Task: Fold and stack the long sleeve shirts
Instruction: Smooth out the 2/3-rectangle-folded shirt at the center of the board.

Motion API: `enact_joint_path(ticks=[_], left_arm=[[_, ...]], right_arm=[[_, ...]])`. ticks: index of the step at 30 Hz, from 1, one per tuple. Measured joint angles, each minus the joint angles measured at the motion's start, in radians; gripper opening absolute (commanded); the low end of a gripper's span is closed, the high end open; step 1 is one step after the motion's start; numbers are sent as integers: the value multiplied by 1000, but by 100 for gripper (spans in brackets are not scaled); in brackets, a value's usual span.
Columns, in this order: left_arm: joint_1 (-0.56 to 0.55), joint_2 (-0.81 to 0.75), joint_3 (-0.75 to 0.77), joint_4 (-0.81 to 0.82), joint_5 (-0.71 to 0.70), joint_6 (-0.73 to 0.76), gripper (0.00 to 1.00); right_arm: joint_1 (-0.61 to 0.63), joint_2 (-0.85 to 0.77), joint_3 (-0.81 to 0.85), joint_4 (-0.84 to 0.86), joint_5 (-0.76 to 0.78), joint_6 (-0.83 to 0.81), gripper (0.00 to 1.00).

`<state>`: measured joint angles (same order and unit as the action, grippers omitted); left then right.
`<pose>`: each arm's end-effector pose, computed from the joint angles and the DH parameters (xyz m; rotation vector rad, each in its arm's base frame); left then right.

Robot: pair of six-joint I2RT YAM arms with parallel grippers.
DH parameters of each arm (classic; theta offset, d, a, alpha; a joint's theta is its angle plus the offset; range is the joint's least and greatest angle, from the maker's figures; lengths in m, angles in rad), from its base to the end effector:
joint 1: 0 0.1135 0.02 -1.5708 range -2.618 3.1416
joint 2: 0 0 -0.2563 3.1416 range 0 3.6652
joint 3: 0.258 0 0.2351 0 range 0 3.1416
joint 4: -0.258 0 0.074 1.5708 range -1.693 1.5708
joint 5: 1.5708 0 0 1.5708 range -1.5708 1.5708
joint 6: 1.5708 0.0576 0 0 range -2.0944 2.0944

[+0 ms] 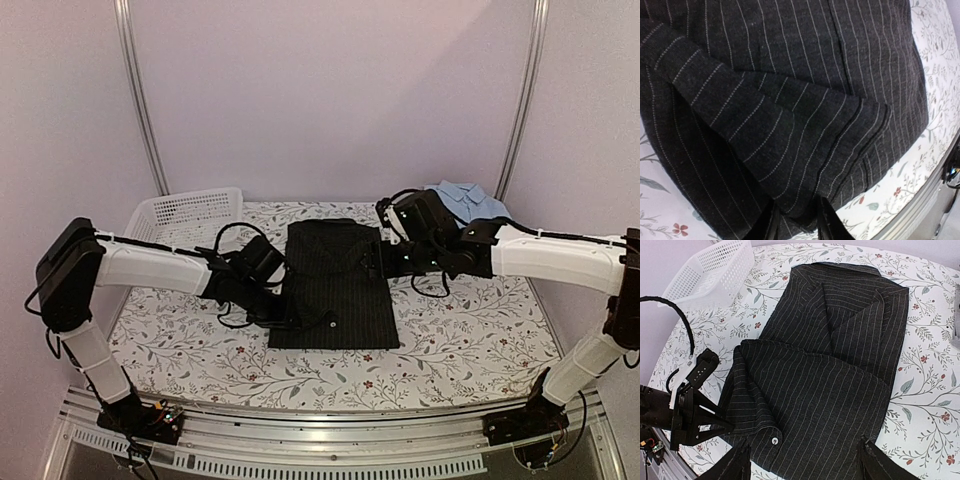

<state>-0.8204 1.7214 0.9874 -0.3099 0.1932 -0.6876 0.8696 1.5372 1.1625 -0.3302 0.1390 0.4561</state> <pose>0.2190 -0.2511 0.1463 0.2588 2.7888 -0.7147 0.2285 0.2582 0.2574 -0.4040 2.2906 0.5336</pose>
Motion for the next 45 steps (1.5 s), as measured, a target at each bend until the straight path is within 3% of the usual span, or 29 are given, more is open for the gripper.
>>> enact_joint_path(ticks=[5, 14, 16, 24, 29, 37, 42, 45], left_arm=[[0, 21, 28, 1, -2, 5, 1], [13, 63, 109, 5, -2, 20, 0], [27, 86, 144, 13, 0, 26, 5], [104, 249, 317, 64, 18, 63, 48], [125, 289, 372, 63, 26, 90, 66], [161, 266, 371, 73, 29, 117, 78], [185, 178, 308, 89, 11, 115, 76], [192, 114, 261, 90, -6, 112, 67]], right_arm=[[0, -17, 0, 0, 8, 0, 70], [0, -18, -2, 0, 9, 0, 70], [0, -18, -6, 0, 9, 0, 70], [3, -19, -27, -1, 8, 0, 70], [15, -19, -30, -2, 8, 1, 70], [50, 25, -26, 6, -2, 2, 71], [85, 111, 12, 13, -24, -2, 66], [103, 179, 61, 26, -46, -11, 62]])
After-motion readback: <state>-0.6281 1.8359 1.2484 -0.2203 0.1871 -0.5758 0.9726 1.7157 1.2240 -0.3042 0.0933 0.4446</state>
